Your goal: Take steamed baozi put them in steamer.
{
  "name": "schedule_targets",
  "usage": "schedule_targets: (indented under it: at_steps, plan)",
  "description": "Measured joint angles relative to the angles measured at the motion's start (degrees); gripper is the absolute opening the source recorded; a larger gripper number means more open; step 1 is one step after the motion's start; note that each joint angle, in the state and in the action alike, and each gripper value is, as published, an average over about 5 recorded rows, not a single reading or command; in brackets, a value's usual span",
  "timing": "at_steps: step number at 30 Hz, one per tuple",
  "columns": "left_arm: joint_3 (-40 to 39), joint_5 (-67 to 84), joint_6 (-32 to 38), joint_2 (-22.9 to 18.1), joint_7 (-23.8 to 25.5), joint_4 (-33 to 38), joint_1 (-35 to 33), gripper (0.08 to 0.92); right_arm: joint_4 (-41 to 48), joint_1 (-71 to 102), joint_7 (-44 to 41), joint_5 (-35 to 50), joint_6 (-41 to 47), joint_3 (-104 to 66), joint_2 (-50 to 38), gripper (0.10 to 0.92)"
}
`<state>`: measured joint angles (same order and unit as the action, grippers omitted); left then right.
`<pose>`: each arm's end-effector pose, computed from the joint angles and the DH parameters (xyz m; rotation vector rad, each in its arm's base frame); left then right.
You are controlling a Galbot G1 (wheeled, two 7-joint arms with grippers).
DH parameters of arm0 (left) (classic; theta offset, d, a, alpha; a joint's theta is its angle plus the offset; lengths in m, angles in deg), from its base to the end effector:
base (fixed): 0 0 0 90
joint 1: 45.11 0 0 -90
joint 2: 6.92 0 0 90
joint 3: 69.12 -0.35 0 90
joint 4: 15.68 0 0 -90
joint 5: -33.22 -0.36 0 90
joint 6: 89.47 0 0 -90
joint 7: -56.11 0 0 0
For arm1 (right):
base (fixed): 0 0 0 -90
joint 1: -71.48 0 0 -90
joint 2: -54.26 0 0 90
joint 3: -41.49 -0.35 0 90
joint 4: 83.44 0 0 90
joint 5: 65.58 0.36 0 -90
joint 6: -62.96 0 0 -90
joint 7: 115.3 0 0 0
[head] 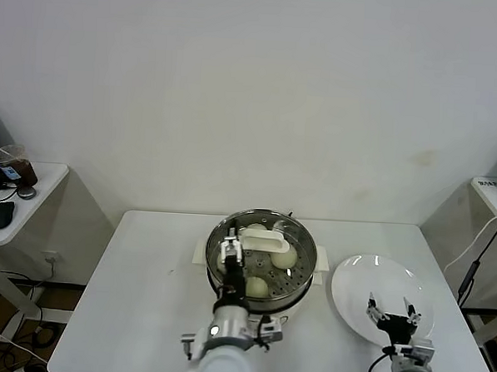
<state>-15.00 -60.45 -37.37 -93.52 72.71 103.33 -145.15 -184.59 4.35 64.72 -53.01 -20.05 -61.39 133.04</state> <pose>0.2188 -0.1738 -0.2277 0.0065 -2.4025 -1.9732 0.2163 -0.1318 -0.3731 -0.2562 -2.8463 0.0335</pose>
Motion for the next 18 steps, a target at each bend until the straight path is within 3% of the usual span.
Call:
schedule_targets:
  at_steps: [7,12,18]
  plan:
    - [9.6,12.8,4.4,3.2,-5.4,9.0,-6.7,0.823,-3.5,2.0,-2.4,-0.3,-1.9,0.8,1.0,0.823]
    - [22.1,30.5,14.7,4.4,-8.6,10.4,-12.1,0.823,-6.1,3.7,-4.0,-1.5,-3.3,2.1,1.6,0.823]
    - [32.8,52.6,28.2,4.2,-12.0,7.2,-18.5,0.823,-7.4,4.5,-5.3,-3.9,-4.5,3.6,3.2,0.823]
